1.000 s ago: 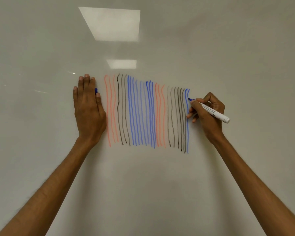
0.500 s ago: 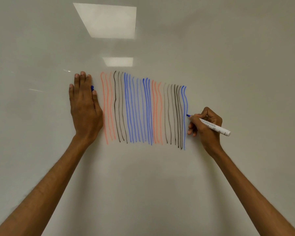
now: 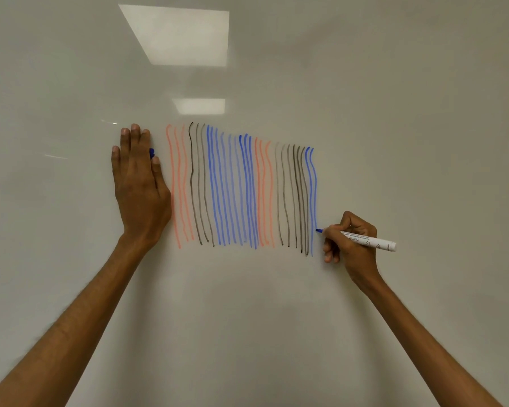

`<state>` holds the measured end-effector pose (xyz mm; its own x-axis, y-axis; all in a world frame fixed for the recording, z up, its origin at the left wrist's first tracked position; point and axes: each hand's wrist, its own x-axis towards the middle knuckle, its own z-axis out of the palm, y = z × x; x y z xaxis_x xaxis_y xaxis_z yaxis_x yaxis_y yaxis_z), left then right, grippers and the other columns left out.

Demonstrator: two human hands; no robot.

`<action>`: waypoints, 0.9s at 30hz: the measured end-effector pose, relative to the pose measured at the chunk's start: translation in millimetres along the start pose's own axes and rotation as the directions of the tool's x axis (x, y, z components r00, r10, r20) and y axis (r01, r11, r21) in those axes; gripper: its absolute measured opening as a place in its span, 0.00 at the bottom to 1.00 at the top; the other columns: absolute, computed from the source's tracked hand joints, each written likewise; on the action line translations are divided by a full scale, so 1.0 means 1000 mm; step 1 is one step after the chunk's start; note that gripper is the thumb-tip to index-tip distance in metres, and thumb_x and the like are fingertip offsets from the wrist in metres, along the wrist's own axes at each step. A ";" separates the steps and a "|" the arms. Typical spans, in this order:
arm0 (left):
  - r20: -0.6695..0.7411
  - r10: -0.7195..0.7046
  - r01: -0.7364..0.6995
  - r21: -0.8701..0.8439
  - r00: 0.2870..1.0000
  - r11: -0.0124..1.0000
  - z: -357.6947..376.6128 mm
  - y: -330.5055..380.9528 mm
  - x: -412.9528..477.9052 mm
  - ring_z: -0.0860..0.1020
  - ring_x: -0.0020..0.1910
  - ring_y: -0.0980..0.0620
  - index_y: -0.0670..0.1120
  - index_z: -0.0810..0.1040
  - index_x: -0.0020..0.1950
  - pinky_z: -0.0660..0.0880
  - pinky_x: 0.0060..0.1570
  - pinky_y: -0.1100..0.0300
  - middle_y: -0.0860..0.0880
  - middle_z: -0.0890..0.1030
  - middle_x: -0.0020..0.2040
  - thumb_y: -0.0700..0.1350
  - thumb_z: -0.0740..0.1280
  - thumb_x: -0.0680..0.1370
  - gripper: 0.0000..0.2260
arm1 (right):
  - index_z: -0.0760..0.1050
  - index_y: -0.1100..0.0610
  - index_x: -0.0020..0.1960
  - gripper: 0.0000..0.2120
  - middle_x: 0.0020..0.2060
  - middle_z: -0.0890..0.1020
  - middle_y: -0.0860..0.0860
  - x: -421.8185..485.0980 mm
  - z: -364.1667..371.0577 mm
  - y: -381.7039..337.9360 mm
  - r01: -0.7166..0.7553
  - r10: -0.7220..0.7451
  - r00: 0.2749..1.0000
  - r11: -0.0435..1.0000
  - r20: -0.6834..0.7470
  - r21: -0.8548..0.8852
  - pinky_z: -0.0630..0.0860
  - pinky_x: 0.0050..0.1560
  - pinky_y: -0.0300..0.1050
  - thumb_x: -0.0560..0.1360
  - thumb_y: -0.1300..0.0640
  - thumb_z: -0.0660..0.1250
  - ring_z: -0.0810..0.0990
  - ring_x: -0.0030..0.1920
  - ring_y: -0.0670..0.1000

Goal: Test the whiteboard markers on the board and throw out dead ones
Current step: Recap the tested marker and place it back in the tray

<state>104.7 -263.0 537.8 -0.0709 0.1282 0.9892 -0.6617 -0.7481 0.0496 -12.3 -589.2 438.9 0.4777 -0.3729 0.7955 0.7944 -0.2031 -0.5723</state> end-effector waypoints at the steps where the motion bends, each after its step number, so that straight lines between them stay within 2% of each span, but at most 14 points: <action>1: -0.001 0.000 0.000 0.001 1.000 1.000 0.000 0.000 0.000 0.55 0.80 0.47 0.39 0.59 0.79 0.49 0.79 0.51 0.42 0.60 0.79 0.42 0.51 0.86 0.21 | 0.65 0.60 0.31 0.14 0.23 0.77 0.60 -0.002 -0.001 0.000 -0.007 0.007 1.000 1.000 0.003 -0.007 0.67 0.19 0.37 0.71 0.66 0.68 0.73 0.18 0.55; 4: -0.003 -0.006 0.006 0.004 1.000 1.000 0.000 0.000 0.000 0.55 0.80 0.47 0.39 0.59 0.79 0.49 0.79 0.51 0.42 0.60 0.79 0.42 0.51 0.86 0.21 | 0.65 0.61 0.31 0.13 0.23 0.75 0.64 -0.008 -0.002 0.002 -0.029 0.029 0.999 0.999 0.018 -0.030 0.66 0.19 0.37 0.68 0.64 0.68 0.72 0.17 0.55; 11: -0.001 -0.008 0.008 -0.002 1.000 1.000 0.000 0.000 -0.001 0.55 0.80 0.47 0.39 0.60 0.79 0.49 0.79 0.52 0.42 0.61 0.79 0.43 0.50 0.86 0.21 | 0.64 0.65 0.32 0.13 0.23 0.73 0.65 -0.012 -0.009 0.011 -0.057 0.063 0.994 0.996 0.088 -0.072 0.67 0.19 0.37 0.68 0.65 0.68 0.70 0.17 0.55; 18: -0.008 -0.010 0.010 -0.004 1.000 1.000 0.000 0.000 -0.001 0.56 0.80 0.47 0.39 0.60 0.79 0.49 0.79 0.52 0.42 0.61 0.79 0.42 0.51 0.86 0.21 | 0.64 0.64 0.32 0.12 0.21 0.73 0.60 -0.018 -0.011 0.017 -0.083 0.096 0.988 0.990 0.122 -0.114 0.67 0.19 0.39 0.67 0.65 0.67 0.69 0.18 0.54; 22: -0.010 -0.009 0.009 -0.001 1.000 1.000 0.000 -0.001 0.000 0.56 0.80 0.47 0.39 0.59 0.79 0.50 0.79 0.51 0.42 0.61 0.79 0.42 0.51 0.86 0.21 | 0.65 0.65 0.32 0.12 0.23 0.74 0.63 -0.015 -0.009 0.010 -0.082 0.088 0.991 0.995 0.105 -0.061 0.66 0.19 0.37 0.68 0.65 0.67 0.70 0.18 0.55; 25: -0.006 -0.008 0.008 0.001 1.000 1.000 0.000 -0.001 -0.001 0.56 0.80 0.47 0.39 0.59 0.79 0.50 0.79 0.50 0.42 0.61 0.79 0.42 0.51 0.86 0.21 | 0.66 0.60 0.32 0.12 0.23 0.75 0.61 -0.003 -0.005 0.000 -0.072 0.071 0.997 0.997 0.039 0.023 0.65 0.20 0.37 0.70 0.66 0.67 0.71 0.18 0.55; 27: -0.005 -0.010 0.010 0.005 1.000 1.000 -0.001 0.000 -0.002 0.56 0.80 0.47 0.39 0.59 0.79 0.51 0.79 0.50 0.42 0.61 0.79 0.42 0.51 0.86 0.21 | 0.66 0.59 0.33 0.15 0.23 0.76 0.58 0.009 -0.002 -0.007 -0.046 0.045 0.999 0.996 0.014 0.070 0.65 0.20 0.37 0.73 0.70 0.66 0.71 0.18 0.54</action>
<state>104.2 -262.6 536.2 -0.0679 0.1393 0.9879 -0.6583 -0.7503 0.0606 -14.4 -592.9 449.6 0.5184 -0.3693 0.7713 0.7958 -0.1219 -0.5932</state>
